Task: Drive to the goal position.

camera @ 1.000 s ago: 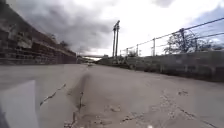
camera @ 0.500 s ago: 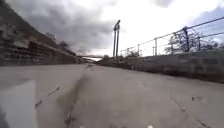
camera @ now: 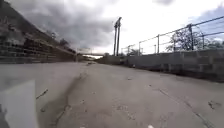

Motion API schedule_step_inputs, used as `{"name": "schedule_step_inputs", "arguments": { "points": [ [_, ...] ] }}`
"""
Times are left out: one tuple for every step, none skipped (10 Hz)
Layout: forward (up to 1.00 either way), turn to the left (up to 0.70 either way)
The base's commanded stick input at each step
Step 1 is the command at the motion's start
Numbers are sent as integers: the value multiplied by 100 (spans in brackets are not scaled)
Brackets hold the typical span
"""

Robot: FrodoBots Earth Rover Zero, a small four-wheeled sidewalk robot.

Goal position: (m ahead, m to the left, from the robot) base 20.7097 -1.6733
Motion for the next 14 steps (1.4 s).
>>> {"name": "schedule_step_inputs", "arguments": {
  "points": [
    [70, 0],
    [70, 0],
    [70, 0],
    [70, 0],
    [70, 0],
    [70, 0],
    [70, 0],
    [70, 0],
    [70, 0],
    [70, 0],
    [70, 0],
    [70, 0],
    [70, 0],
    [70, 0]
  ]
}}
